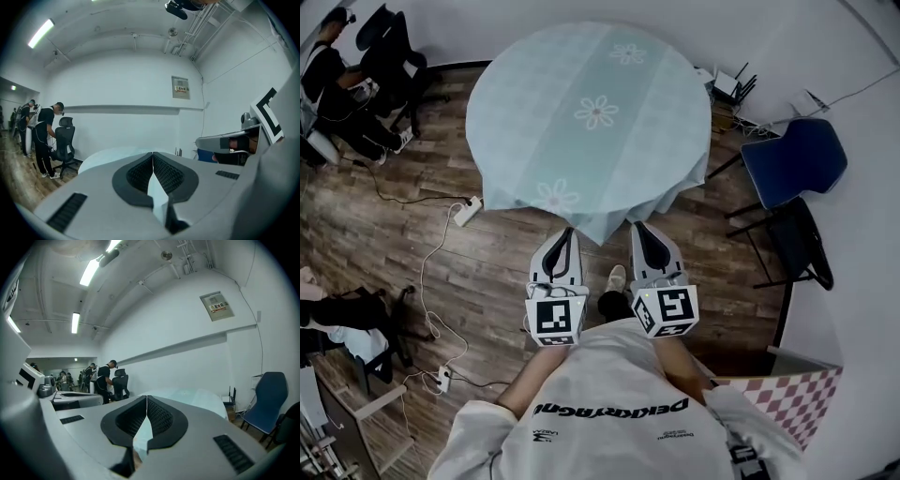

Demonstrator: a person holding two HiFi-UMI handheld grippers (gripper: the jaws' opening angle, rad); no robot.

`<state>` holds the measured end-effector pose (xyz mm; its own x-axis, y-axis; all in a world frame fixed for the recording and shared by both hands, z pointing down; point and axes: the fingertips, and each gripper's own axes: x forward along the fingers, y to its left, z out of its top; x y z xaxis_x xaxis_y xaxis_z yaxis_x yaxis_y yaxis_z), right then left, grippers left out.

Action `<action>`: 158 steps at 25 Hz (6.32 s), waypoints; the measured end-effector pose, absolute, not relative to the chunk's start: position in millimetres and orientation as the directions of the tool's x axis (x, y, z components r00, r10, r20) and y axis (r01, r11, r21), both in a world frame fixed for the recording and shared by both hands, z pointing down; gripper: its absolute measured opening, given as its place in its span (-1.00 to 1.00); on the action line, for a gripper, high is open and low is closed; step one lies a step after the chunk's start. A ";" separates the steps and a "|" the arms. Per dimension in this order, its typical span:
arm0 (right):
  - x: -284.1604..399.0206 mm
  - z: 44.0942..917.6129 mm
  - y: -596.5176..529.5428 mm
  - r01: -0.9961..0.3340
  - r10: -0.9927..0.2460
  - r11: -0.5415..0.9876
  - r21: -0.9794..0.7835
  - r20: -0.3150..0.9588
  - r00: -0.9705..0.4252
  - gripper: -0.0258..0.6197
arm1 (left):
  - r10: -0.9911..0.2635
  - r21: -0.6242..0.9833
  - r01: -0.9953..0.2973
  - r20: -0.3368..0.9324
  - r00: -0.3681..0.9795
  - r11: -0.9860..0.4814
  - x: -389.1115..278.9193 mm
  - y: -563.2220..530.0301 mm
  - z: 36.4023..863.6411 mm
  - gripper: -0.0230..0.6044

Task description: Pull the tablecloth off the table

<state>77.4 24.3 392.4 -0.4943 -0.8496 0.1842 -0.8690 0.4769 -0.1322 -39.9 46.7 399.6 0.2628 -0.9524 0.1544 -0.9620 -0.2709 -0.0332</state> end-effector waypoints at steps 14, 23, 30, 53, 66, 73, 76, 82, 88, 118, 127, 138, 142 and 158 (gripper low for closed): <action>110.1 428.3 -100.1 -0.844 -0.801 0.498 -0.199 0.268 -0.536 -0.81 | -0.950 -0.032 -0.977 0.242 0.196 -0.209 -9.9 -74.6 419.5 -0.87; 103.9 451.4 -150.9 -0.866 -0.807 0.451 -0.218 0.314 -0.500 -0.81 | -0.925 -0.027 -0.974 0.321 0.203 -0.223 -38.7 -123.7 448.5 -0.88; 71.7 463.9 -199.0 -0.902 -0.828 0.383 -0.199 0.358 -0.430 -0.81 | -0.895 -0.016 -0.956 0.354 0.270 -0.294 -68.4 -181.2 461.1 -0.88; 36.9 568.2 -340.5 -0.956 -0.815 0.228 -0.186 0.500 -0.292 -0.41 | -0.789 0.073 -0.941 0.526 0.318 -0.331 -128.2 -337.3 582.0 -0.48; 74.1 627.9 -435.2 -0.969 -0.764 0.169 -0.178 0.597 -0.243 -0.03 | -0.735 0.055 -0.937 0.605 0.307 -0.346 -148.6 -444.5 641.1 0.08; 89.2 657.3 -461.8 -0.979 -0.740 0.145 -0.142 0.641 -0.203 -0.01 | -0.702 0.052 -0.930 0.641 0.311 -0.365 -148.7 -476.8 669.7 0.08; 92.1 667.1 -472.3 -0.980 -0.734 0.137 -0.141 0.650 -0.196 -0.01 | -0.688 0.070 -0.930 0.653 0.316 -0.361 -146.4 -485.2 682.5 0.08; 88.3 680.4 -494.6 -0.979 -0.711 0.152 -0.137 0.672 -0.205 -0.01 | -0.696 0.035 -0.933 0.656 0.292 -0.358 -151.0 -514.6 698.3 0.08; 93.7 699.5 -508.9 -0.980 -0.684 0.159 -0.120 0.702 -0.197 -0.01 | -0.704 -0.025 -0.929 0.660 0.262 -0.369 -152.2 -534.6 717.0 0.08; 117.7 739.4 -503.9 -0.996 -0.578 0.085 -0.022 0.813 -0.067 -0.26 | -0.562 0.054 -0.931 0.784 0.264 -0.362 -172.3 -535.8 743.5 -0.09; 114.4 740.5 -494.8 -0.991 -0.562 0.115 -0.067 0.818 -0.121 -0.79 | -0.515 0.111 -0.920 0.800 0.308 -0.377 -158.8 -521.1 743.3 -0.88; 113.7 740.8 -474.8 -0.987 -0.554 0.108 -0.115 0.818 -0.156 -0.81 | -0.519 0.104 -0.926 0.803 0.294 -0.363 -154.4 -498.3 742.5 -0.88; 110.8 740.3 -457.9 -0.987 -0.545 0.116 -0.114 0.823 -0.159 -0.81 | -0.509 0.091 -0.923 0.812 0.286 -0.374 -156.6 -480.3 743.1 -0.88; 113.5 739.5 -373.8 -0.977 -0.529 0.167 -0.130 0.825 -0.200 -0.81 | -0.521 0.126 -0.926 0.796 0.309 -0.356 -152.8 -392.0 740.5 -0.88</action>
<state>113.5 -373.8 739.5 -0.1997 -0.5292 0.8247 -0.9774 0.1668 -0.1297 -152.8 -392.0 740.5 0.3086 -0.5208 0.7959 -0.9260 -0.3557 0.1263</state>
